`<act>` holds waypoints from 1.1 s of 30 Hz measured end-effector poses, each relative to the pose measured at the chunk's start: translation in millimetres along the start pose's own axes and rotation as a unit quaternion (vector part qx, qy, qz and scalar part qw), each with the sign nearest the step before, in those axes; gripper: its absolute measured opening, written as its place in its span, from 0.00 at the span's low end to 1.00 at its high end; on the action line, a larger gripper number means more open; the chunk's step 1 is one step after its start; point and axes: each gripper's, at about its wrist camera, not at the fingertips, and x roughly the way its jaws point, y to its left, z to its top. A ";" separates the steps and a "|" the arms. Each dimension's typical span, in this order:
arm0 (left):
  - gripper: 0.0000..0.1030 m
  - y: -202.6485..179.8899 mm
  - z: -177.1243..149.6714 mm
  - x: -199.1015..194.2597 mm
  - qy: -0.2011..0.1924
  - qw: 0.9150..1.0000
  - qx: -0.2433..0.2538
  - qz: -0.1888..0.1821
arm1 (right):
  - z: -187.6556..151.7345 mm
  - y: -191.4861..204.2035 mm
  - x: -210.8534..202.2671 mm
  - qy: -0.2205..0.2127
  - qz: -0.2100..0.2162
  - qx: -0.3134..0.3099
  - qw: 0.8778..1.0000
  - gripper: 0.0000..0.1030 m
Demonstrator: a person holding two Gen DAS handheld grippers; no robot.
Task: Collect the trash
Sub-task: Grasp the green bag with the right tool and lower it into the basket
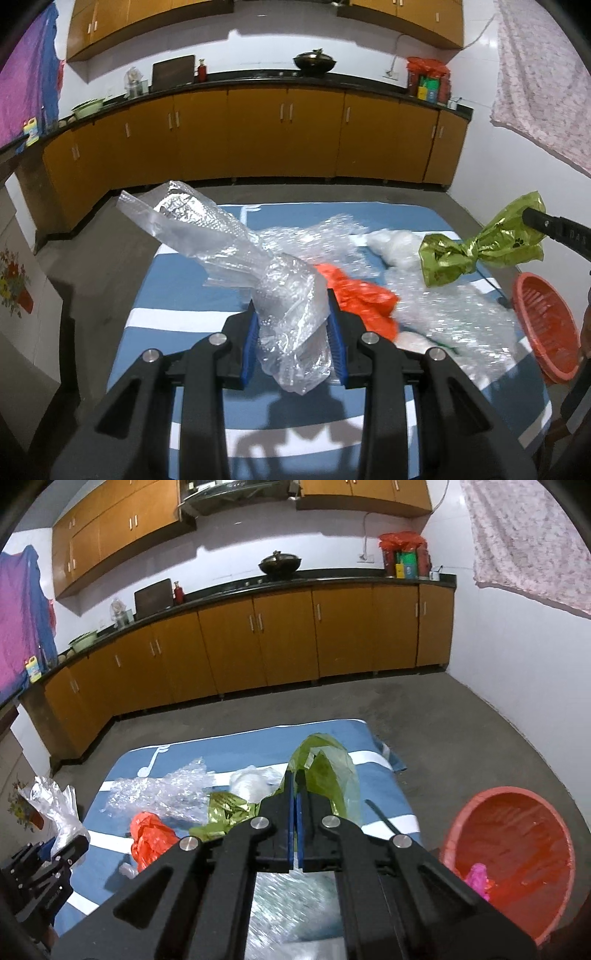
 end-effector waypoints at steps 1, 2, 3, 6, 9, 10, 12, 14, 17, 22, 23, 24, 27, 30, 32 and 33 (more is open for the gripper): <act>0.32 -5.1 1.5 -1.5 -0.001 1.000 0.002 -0.002 | -0.6 -3.4 -4.0 -0.003 -0.002 0.001 1.000 0.01; 0.32 -10.6 2.3 -3.7 -0.002 1.000 0.006 -0.006 | -1.2 -5.3 -6.8 -0.005 -0.003 0.003 1.000 0.01; 0.32 -14.8 2.6 -5.4 -0.003 1.000 0.009 -0.009 | -1.1 -8.1 -9.7 -0.007 -0.004 0.004 1.000 0.01; 0.32 -28.2 3.7 -9.9 -0.006 1.000 0.018 -0.018 | -1.7 -17.2 -20.2 -0.015 -0.012 0.008 1.000 0.01; 0.32 -44.2 5.6 -13.5 -0.007 0.999 0.028 -0.028 | -3.5 -25.0 -30.5 -0.025 -0.027 0.004 0.999 0.01; 0.32 -48.4 6.1 -14.0 -0.007 0.999 0.031 -0.030 | -4.1 -27.8 -34.2 -0.029 -0.033 0.000 0.999 0.01; 0.32 -59.0 5.6 -14.7 -0.007 0.998 0.039 -0.039 | -5.4 -34.7 -39.7 -0.034 -0.044 -0.003 0.998 0.01; 0.32 -68.6 5.6 -15.2 -0.006 0.998 0.044 -0.047 | -7.4 -42.8 -44.2 -0.036 -0.050 -0.001 0.998 0.01; 0.32 -86.5 5.2 -16.1 -0.004 0.997 0.052 -0.064 | -11.6 -55.9 -50.8 -0.038 -0.061 0.006 0.997 0.01; 0.32 -118.1 2.8 -14.7 0.001 0.994 0.068 -0.091 | -15.5 -80.0 -59.2 -0.043 -0.082 0.020 0.995 0.01; 0.32 -123.3 2.2 -14.7 0.002 0.993 0.071 -0.095 | -16.3 -84.9 -61.0 -0.043 -0.087 0.022 0.995 0.01; 0.32 -129.5 1.7 -14.4 0.002 0.992 0.074 -0.100 | -17.2 -89.3 -62.4 -0.044 -0.091 0.025 0.995 0.01; 0.32 -149.0 -0.3 -13.0 0.005 0.990 0.084 -0.117 | -19.9 -104.0 -65.3 -0.044 -0.108 0.032 0.993 0.01; 0.32 -163.8 0.0 -11.5 0.008 0.987 0.088 -0.132 | -21.9 -116.0 -67.8 -0.044 -0.121 0.036 0.991 0.01; 0.32 -176.9 -0.6 -10.3 0.010 0.985 0.092 -0.144 | -24.0 -125.0 -70.1 -0.045 -0.130 0.041 0.990 0.01; 0.32 -184.7 -1.1 -9.5 0.012 0.984 0.094 -0.151 | -25.0 -130.4 -71.3 -0.045 -0.135 0.044 0.989 0.01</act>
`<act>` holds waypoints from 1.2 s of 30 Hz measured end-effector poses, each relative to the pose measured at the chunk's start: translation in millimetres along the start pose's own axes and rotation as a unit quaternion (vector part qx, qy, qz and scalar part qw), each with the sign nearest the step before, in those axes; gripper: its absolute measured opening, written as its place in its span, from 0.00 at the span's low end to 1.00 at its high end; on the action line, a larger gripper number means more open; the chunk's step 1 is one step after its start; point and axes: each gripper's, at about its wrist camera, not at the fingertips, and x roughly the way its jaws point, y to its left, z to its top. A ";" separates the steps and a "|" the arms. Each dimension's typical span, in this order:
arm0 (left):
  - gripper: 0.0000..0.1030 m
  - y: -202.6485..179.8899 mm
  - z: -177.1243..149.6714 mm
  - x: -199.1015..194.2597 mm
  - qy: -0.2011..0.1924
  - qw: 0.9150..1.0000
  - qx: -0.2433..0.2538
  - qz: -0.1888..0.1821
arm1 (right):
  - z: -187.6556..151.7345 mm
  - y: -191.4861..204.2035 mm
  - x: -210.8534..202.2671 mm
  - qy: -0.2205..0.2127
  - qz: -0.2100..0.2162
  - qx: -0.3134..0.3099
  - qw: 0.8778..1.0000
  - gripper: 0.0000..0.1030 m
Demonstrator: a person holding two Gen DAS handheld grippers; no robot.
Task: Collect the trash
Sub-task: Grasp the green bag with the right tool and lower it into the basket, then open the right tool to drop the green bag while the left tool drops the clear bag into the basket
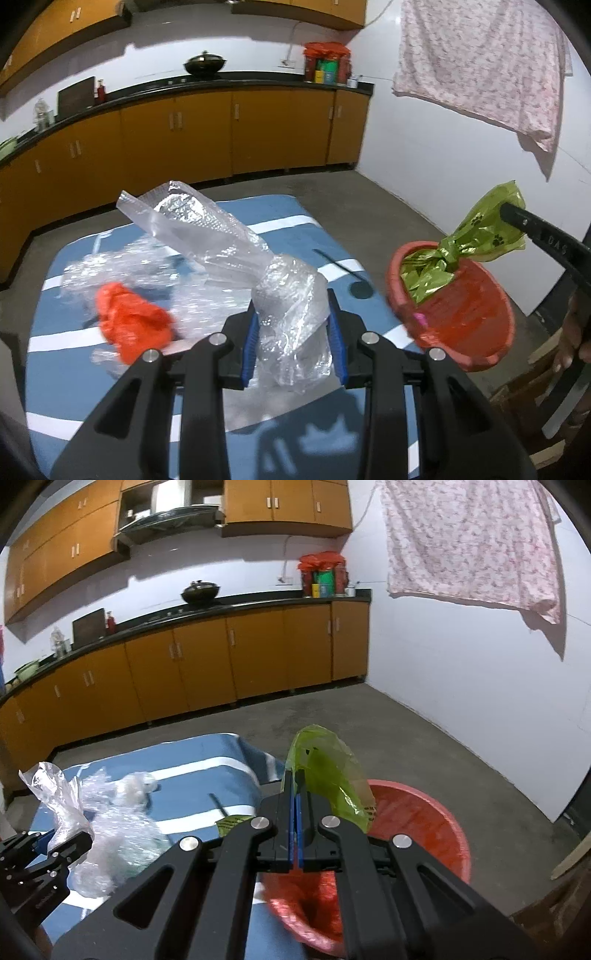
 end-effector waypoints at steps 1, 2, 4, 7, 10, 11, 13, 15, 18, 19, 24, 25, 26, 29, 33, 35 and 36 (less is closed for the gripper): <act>0.32 -5.3 0.7 2.2 0.001 1.000 0.002 -0.004 | -0.3 -3.2 -0.4 0.000 -0.004 0.002 1.000 0.01; 0.32 -10.4 1.6 4.4 0.002 1.000 0.004 -0.010 | 0.4 -6.6 0.4 0.000 -0.007 0.005 1.000 0.01; 0.32 -23.3 3.2 9.5 0.003 1.000 0.011 -0.023 | 0.9 -16.1 1.5 0.000 -0.016 0.011 1.000 0.01; 0.32 -40.3 4.1 14.7 0.003 0.999 0.020 -0.041 | 0.3 -31.1 2.8 0.001 -0.029 0.019 0.999 0.01; 0.32 -56.0 5.7 21.2 0.004 0.998 0.030 -0.062 | -0.6 -42.8 4.5 0.001 -0.039 0.024 0.999 0.01; 0.32 -60.1 6.0 23.5 0.005 0.997 0.032 -0.068 | -0.8 -47.0 5.2 0.002 -0.043 0.026 0.999 0.01; 0.32 -70.2 8.0 29.4 0.008 0.996 0.036 -0.080 | -1.5 -56.1 7.3 0.002 -0.049 0.031 0.998 0.01; 0.32 -78.5 7.3 35.6 0.012 0.995 0.036 -0.093 | -3.4 -61.2 7.4 0.003 -0.054 0.034 0.998 0.01; 0.32 -89.8 8.6 44.9 0.019 0.993 0.040 -0.110 | -4.8 -70.3 8.7 0.003 -0.062 0.037 0.997 0.01; 0.32 -96.6 8.6 50.0 0.022 0.992 0.045 -0.117 | -5.5 -73.8 9.2 0.004 -0.065 0.039 0.997 0.01; 0.32 -123.6 6.8 68.6 0.034 0.988 0.061 -0.140 | -6.1 -90.7 13.2 0.008 -0.075 0.048 0.996 0.01; 0.32 -127.7 5.3 71.1 0.036 0.987 0.064 -0.144 | -6.5 -93.5 14.0 0.008 -0.077 0.049 0.996 0.01; 0.32 -132.3 4.7 74.2 0.038 0.986 0.067 -0.147 | -6.6 -95.6 14.6 0.009 -0.078 0.050 0.996 0.01; 0.32 -146.0 3.4 85.5 0.046 0.983 0.078 -0.157 | -7.9 -100.8 15.5 0.010 -0.081 0.053 0.995 0.01; 0.32 -156.0 1.8 97.5 0.056 0.981 0.085 -0.168 | -6.4 -109.3 16.6 0.009 -0.083 0.059 0.995 0.01; 0.32 -159.6 2.2 102.6 0.061 0.980 0.086 -0.171 | -4.5 -113.4 18.8 0.009 -0.081 0.063 0.995 0.01; 0.32 -162.3 3.7 105.2 0.063 0.979 0.086 -0.172 | -3.8 -114.9 19.4 0.008 -0.077 0.066 0.995 0.01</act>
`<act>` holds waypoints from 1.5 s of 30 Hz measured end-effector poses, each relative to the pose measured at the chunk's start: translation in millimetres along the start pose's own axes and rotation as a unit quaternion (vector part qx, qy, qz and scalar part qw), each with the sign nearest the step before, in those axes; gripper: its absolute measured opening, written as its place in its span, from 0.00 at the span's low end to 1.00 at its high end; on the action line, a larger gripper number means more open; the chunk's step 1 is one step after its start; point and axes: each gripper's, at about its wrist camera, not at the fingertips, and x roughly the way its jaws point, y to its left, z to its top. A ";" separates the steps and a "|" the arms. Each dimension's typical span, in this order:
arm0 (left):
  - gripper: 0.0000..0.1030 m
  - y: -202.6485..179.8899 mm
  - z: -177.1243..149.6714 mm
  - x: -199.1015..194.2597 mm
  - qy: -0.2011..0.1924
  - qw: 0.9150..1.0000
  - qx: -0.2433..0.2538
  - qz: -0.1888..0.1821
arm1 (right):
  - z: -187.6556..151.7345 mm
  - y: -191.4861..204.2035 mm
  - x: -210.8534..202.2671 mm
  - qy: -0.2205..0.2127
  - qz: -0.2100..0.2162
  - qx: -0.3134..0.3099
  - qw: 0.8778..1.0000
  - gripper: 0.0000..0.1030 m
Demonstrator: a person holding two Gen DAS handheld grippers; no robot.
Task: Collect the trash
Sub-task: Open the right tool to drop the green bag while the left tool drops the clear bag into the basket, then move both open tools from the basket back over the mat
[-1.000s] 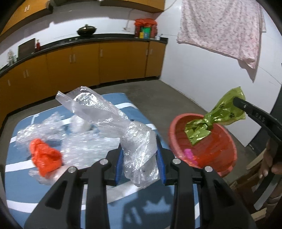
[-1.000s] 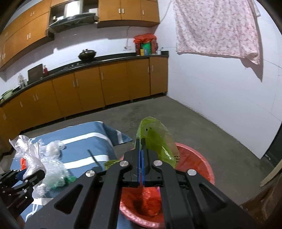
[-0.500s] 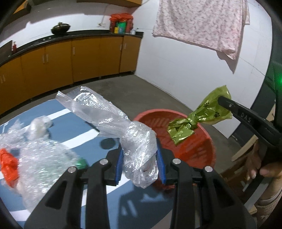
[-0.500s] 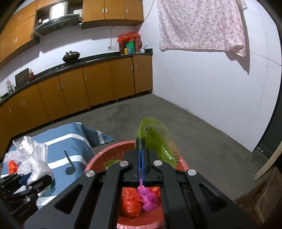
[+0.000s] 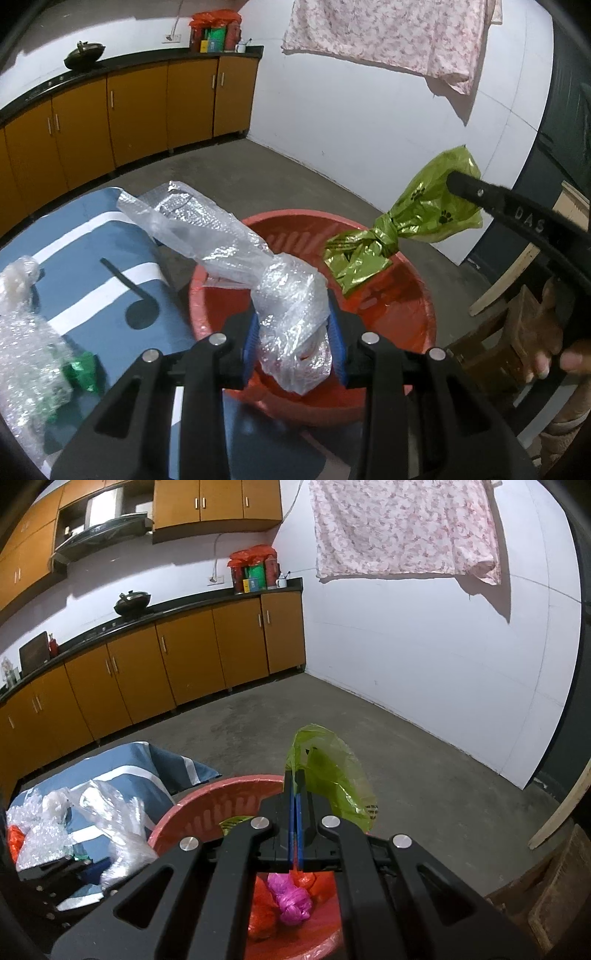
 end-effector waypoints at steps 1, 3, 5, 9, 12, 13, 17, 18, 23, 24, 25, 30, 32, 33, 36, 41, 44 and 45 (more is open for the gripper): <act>0.33 -0.5 0.9 3.1 0.002 1.000 0.000 -0.002 | 0.7 -0.8 0.9 0.000 0.003 0.002 1.000 0.01; 0.36 -0.7 1.0 7.6 0.004 1.000 -0.001 -0.008 | 1.2 -2.2 2.4 0.001 0.015 0.006 1.000 0.01; 0.43 -1.1 0.1 9.5 0.004 1.000 0.000 -0.009 | -0.2 -3.3 2.6 0.000 0.022 0.008 1.000 0.01; 0.52 1.0 -0.9 11.9 0.003 1.000 -0.001 -0.010 | -3.2 -3.3 5.0 0.007 0.035 0.008 0.999 0.13; 0.59 6.9 -3.3 11.1 0.002 1.000 -0.006 -0.006 | -5.7 -8.1 2.8 0.006 0.042 0.023 0.999 0.39; 0.61 7.5 -4.1 10.4 0.002 1.000 -0.007 -0.004 | -5.5 -8.9 2.0 0.005 0.041 0.026 0.999 0.42; 0.67 22.5 -9.3 -3.0 -0.011 1.000 -0.016 0.022 | -5.2 -13.3 -6.3 -0.007 0.025 0.028 0.999 0.52; 0.69 24.7 -10.1 -6.6 -0.015 0.999 -0.016 0.029 | -5.3 -14.0 -8.8 -0.011 0.020 0.028 0.999 0.58; 0.79 40.8 -17.5 -45.4 -0.053 0.995 -0.025 0.077 | -5.6 -11.5 -21.1 -0.026 0.014 0.028 0.999 0.70; 0.79 42.9 -19.7 -51.9 -0.059 0.994 -0.027 0.083 | -5.8 -9.5 -21.9 -0.027 0.015 0.027 0.999 0.74; 0.81 48.1 -23.5 -64.4 -0.069 0.992 -0.033 0.096 | -7.1 -6.1 -23.7 -0.028 0.017 0.025 0.999 0.77; 0.87 74.4 -40.2 -112.4 -0.104 0.982 -0.063 0.148 | -16.3 16.7 -32.2 -0.026 0.033 0.005 0.999 0.79; 0.87 84.8 -49.9 -129.8 -0.114 0.976 -0.075 0.167 | -20.1 30.2 -36.8 -0.025 0.051 0.000 0.998 0.79; 0.88 92.5 -57.0 -141.3 -0.120 0.972 -0.083 0.182 | -22.5 39.4 -39.0 -0.023 0.062 -0.005 0.998 0.79; 0.89 109.9 -75.9 -166.5 -0.129 0.960 -0.091 0.230 | -29.6 64.8 -45.1 -0.016 0.089 -0.022 0.996 0.79; 0.92 142.3 -108.3 -201.7 -0.131 0.940 -0.113 0.295 | -47.5 124.6 -52.3 0.004 0.147 -0.060 0.987 0.79; 0.92 167.3 -129.9 -222.2 -0.126 0.925 -0.141 0.328 | -60.7 162.5 -58.0 0.019 0.185 -0.086 0.979 0.77; 0.92 176.1 -137.5 -229.6 -0.125 0.920 -0.152 0.338 | -64.3 173.2 -60.0 0.023 0.196 -0.094 0.976 0.76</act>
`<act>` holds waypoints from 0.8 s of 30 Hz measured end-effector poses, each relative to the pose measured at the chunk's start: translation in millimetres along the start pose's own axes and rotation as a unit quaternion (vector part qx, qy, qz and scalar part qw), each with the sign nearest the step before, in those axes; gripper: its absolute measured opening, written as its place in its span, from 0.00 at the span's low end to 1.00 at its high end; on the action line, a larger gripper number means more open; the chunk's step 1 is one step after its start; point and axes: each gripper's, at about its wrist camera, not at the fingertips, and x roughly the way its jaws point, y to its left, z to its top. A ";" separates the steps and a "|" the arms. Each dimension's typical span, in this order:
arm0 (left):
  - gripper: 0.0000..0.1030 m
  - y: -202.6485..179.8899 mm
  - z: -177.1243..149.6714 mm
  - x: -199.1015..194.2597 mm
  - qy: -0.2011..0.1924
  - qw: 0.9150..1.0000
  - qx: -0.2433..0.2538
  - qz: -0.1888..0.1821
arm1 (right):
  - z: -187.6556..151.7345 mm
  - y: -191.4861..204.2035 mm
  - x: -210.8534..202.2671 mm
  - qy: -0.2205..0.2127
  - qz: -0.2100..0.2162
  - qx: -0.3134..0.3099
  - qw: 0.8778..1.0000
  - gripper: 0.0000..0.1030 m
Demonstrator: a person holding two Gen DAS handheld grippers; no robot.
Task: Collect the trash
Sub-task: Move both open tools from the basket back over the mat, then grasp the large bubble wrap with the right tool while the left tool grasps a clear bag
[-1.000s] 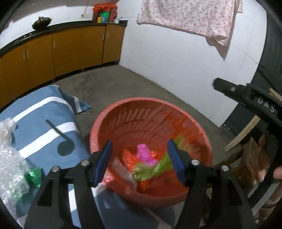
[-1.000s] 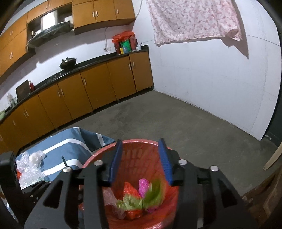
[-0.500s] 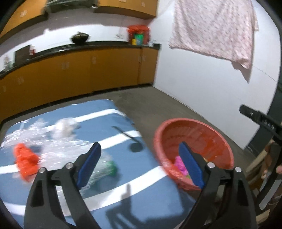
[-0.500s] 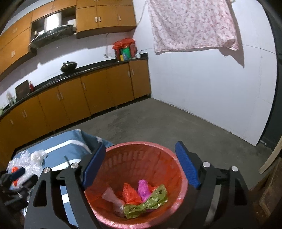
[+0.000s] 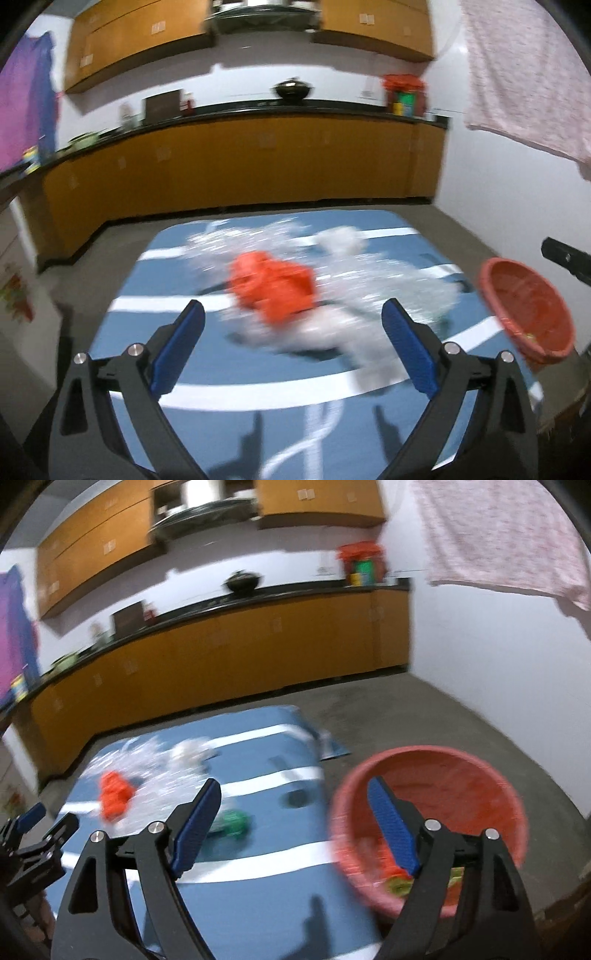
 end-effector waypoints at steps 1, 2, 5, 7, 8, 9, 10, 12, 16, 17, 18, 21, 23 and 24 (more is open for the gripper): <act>0.92 13.5 -2.5 -0.8 0.003 1.000 -0.011 0.012 | -2.4 16.9 4.7 0.007 0.016 -0.011 1.000 0.75; 0.92 23.0 -4.1 -2.0 0.005 1.000 -0.019 0.019 | -3.5 24.5 6.4 0.011 0.025 -0.017 0.999 0.74; 0.92 51.9 -9.0 -6.3 0.009 0.998 -0.044 0.037 | -8.7 56.5 18.3 0.030 0.052 -0.039 0.997 0.73; 0.92 67.3 -12.7 -9.9 0.009 0.997 -0.056 0.046 | -11.1 73.5 29.0 0.042 0.059 -0.053 0.996 0.73; 0.92 74.6 -14.5 -11.4 0.010 0.997 -0.060 0.050 | -11.7 79.7 33.0 0.047 0.060 -0.058 0.995 0.72; 0.92 79.5 -15.7 -12.8 0.010 0.997 -0.062 0.052 | -14.5 85.9 37.8 0.052 0.059 -0.064 0.995 0.71; 0.92 85.0 -16.4 -13.5 0.011 0.996 -0.065 0.055 | -17.6 92.3 43.2 0.059 0.057 -0.069 0.994 0.69; 0.92 93.6 -18.5 -14.9 0.014 0.996 -0.073 0.057 | -23.3 100.1 50.0 0.069 0.052 -0.073 0.994 0.69; 0.92 99.6 -24.1 -15.2 0.018 0.995 -0.080 0.056 | -30.1 104.5 62.8 0.093 0.041 -0.081 0.992 0.69; 0.92 100.5 -25.0 -14.4 0.020 0.995 -0.082 0.055 | -32.4 105.1 65.9 0.098 0.038 -0.082 0.991 0.68; 0.92 101.2 -26.1 -13.9 0.022 0.995 -0.082 0.054 | -33.8 104.8 68.9 0.105 0.036 -0.085 0.990 0.60; 0.92 101.5 -29.3 -11.7 0.026 0.995 -0.086 0.050 | -37.9 108.4 75.9 0.122 0.038 -0.088 0.988 0.32; 0.92 99.9 -30.5 -10.0 0.030 0.995 -0.089 0.045 | -38.4 108.7 74.8 0.121 0.037 -0.094 0.988 0.19; 0.92 98.8 -31.5 -9.8 0.031 0.995 -0.090 0.044 | -38.4 109.1 73.4 0.118 0.035 -0.097 0.988 0.12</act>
